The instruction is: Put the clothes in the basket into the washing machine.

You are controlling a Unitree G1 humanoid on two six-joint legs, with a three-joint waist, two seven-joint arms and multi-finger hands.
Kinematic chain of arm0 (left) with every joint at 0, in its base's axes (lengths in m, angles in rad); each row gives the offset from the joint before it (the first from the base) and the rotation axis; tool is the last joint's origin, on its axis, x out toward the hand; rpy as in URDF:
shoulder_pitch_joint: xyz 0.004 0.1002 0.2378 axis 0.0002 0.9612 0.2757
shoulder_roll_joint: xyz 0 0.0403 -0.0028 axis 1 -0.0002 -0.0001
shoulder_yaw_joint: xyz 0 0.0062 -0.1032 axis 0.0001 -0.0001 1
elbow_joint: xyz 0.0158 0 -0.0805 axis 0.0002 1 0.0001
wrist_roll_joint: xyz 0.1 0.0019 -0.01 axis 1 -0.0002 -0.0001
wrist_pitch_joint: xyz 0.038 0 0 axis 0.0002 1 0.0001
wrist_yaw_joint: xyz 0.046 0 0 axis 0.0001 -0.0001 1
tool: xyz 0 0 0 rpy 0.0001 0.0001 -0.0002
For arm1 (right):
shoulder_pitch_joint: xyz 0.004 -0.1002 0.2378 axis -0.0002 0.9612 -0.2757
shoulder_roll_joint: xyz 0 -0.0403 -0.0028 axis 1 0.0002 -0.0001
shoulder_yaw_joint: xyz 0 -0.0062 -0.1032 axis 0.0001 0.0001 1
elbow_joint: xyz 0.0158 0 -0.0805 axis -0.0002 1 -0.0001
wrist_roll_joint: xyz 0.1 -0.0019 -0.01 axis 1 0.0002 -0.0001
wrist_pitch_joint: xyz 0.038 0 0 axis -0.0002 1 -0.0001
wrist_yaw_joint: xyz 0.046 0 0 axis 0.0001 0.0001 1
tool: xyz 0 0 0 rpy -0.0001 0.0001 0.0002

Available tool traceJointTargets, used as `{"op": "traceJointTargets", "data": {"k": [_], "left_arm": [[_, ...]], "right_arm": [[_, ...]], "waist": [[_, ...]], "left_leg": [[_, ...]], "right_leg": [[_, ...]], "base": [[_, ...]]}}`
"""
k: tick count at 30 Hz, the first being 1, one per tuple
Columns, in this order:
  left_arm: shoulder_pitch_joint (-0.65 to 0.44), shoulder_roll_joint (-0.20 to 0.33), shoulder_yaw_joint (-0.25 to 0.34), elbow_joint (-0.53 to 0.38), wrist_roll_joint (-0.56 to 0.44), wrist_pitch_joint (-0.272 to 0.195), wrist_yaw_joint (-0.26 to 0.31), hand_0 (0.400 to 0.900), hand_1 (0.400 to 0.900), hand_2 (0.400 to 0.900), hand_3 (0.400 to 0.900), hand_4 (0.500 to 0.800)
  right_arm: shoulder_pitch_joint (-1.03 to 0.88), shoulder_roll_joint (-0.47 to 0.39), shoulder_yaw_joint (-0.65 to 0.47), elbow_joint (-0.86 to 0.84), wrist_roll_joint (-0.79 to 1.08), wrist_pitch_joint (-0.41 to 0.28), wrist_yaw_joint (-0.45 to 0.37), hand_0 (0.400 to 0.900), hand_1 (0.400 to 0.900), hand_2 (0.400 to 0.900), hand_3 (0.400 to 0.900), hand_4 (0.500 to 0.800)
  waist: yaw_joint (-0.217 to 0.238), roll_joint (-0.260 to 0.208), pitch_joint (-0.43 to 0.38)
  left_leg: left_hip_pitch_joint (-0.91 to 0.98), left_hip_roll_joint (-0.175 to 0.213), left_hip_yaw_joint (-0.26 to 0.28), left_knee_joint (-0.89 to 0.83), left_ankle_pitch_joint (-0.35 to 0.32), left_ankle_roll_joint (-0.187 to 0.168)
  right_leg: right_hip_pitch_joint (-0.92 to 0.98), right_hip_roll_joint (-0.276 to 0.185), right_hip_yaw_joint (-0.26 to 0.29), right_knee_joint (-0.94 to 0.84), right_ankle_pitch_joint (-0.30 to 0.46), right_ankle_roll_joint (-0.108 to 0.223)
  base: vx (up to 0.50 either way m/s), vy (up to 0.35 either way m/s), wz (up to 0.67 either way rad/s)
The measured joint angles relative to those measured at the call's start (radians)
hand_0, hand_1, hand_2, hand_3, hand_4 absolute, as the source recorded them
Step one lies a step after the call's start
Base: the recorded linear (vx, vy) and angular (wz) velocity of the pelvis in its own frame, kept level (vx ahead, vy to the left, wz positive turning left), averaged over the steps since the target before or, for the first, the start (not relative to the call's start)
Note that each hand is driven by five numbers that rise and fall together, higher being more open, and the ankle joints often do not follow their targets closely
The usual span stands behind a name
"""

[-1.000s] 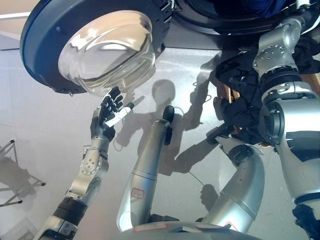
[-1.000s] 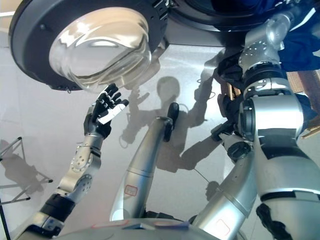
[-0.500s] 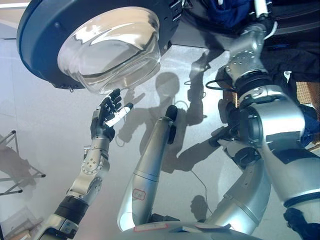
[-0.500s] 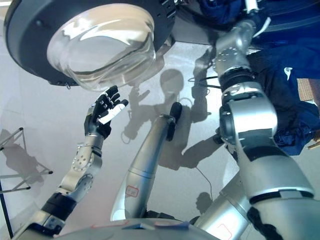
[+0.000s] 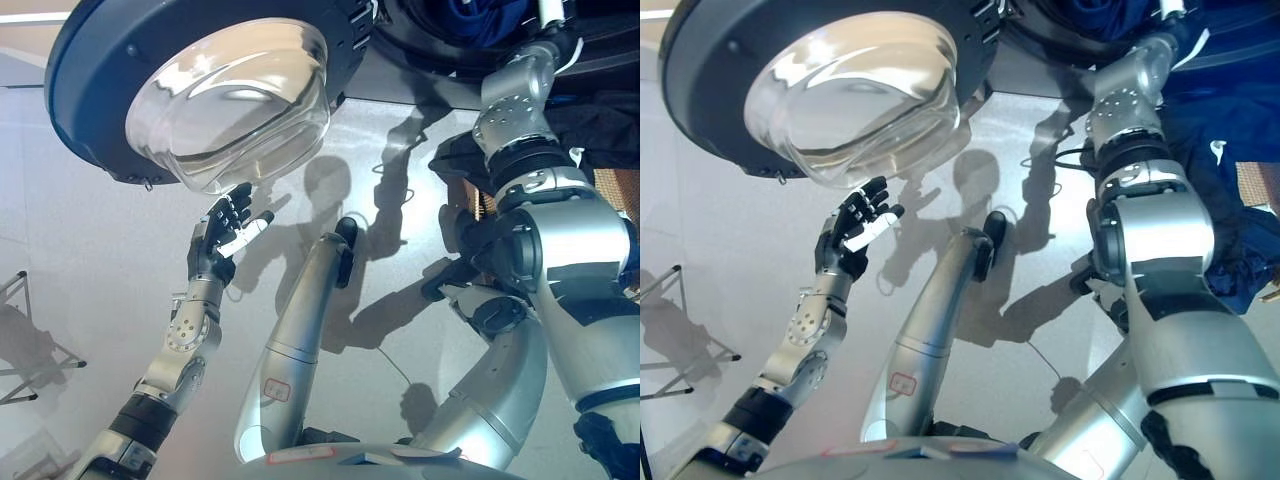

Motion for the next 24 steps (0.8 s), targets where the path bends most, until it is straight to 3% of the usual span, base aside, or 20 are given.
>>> {"op": "traceJointTargets", "data": {"k": [2,3,9,18,24], "left_arm": [[0.0,0.0,0.0,0.0,0.0,0.0,-0.001,0.9,0.9,0.9,0.9,0.8],[0.0,0.0,0.0,0.0,0.0,0.0,-0.002,0.9,0.9,0.9,0.9,0.8],[0.0,0.004,0.0,0.001,0.0,0.0,-0.019,0.9,0.9,0.9,0.9,0.8],[0.0,0.004,-0.001,0.001,-0.001,0.0,-0.021,0.9,0.9,0.9,0.9,0.8],[-0.005,0.003,0.001,0.021,-0.002,0.0,-0.016,0.9,0.9,0.9,0.9,0.8]], "right_arm": [[0.0,-0.029,-0.001,0.003,0.0,0.0,-0.001,0.637,0.637,0.637,0.637,0.642],[0.0,-0.043,-0.001,0.003,0.0,0.0,0.001,0.9,0.9,0.9,0.9,0.8],[0.0,-0.084,0.0,0.003,0.021,0.0,0.04,0.9,0.9,0.9,0.9,0.8],[-0.001,-0.08,0.0,0.0,0.061,-0.008,0.08,0.9,0.9,0.9,0.9,0.8],[0.029,0.001,0.002,-0.119,0.082,-0.053,0.081,0.9,0.9,0.9,0.9,0.8]], "waist": [[0.0,0.0,0.0],[0.002,0.0,0.0],[0.003,0.0,0.0],[0.0,0.0,0.0],[-0.032,0.0,0.0]], "left_leg": [[-0.012,-0.005,-0.002,0.002,0.004,0.003],[-0.017,-0.005,-0.001,0.005,0.007,0.0],[-0.019,-0.006,0.001,0.005,0.004,0.001],[-0.018,-0.005,0.001,0.01,0.001,0.006],[-0.016,0.005,0.005,0.009,0.002,0.006]], "right_leg": [[-0.011,-0.003,0.001,0.006,0.002,0.002],[-0.017,-0.005,0.001,0.011,0.002,0.002],[-0.018,-0.011,0.0,0.012,0.001,0.004],[-0.017,-0.011,0.001,0.014,0.001,0.004],[-0.015,0.004,0.001,0.0,0.001,0.004]], "base": [[0.02,-0.009,0.05],[0.01,-0.005,0.04],[0.01,0.0,0.0],[0.01,0.004,-0.03],[-0.02,0.025,-0.15]]}}
